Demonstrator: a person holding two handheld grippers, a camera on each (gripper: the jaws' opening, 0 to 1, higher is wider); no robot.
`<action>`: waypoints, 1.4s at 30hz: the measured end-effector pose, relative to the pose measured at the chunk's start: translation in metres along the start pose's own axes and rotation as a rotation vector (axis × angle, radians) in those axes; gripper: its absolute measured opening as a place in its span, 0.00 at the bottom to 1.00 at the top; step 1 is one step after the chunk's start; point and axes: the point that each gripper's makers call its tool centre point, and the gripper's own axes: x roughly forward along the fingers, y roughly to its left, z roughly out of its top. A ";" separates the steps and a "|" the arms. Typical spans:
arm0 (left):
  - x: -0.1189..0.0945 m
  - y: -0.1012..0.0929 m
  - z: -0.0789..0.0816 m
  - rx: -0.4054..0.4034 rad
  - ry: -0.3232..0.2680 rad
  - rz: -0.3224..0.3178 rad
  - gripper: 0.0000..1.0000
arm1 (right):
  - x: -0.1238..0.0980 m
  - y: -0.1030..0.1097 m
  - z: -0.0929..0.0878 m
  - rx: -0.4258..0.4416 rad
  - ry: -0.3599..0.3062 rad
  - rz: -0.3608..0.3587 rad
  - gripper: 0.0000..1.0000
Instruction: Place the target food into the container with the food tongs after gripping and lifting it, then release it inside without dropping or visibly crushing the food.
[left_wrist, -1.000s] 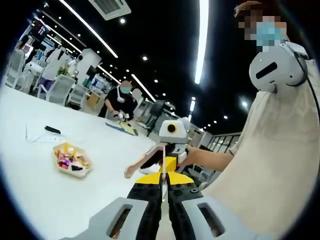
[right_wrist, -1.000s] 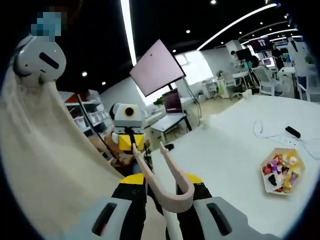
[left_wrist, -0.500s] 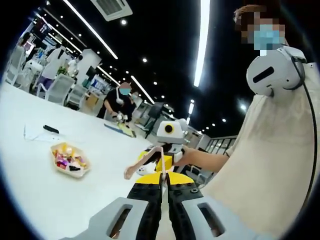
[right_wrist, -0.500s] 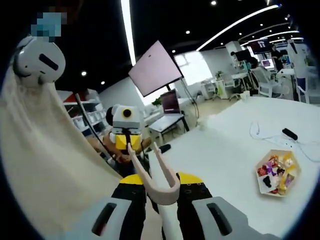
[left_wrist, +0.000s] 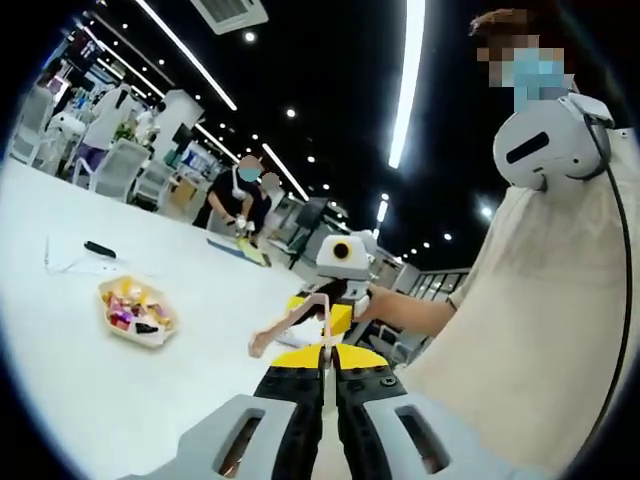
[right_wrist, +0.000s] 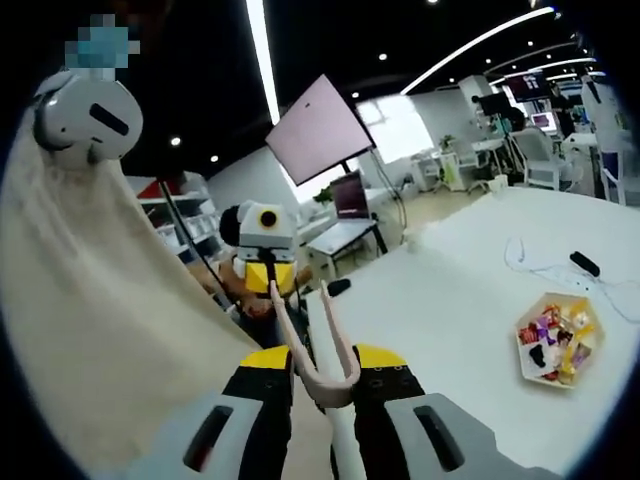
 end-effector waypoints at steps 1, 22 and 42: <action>0.000 0.000 0.000 0.002 0.003 0.001 0.00 | -0.001 0.000 -0.002 0.005 0.006 0.002 0.22; 0.007 -0.001 -0.002 0.003 0.028 -0.019 0.00 | -0.018 0.015 -0.001 0.043 0.008 0.119 0.24; 0.014 0.004 -0.010 -0.002 0.064 -0.010 0.00 | -0.024 0.006 -0.012 0.059 0.068 0.111 0.19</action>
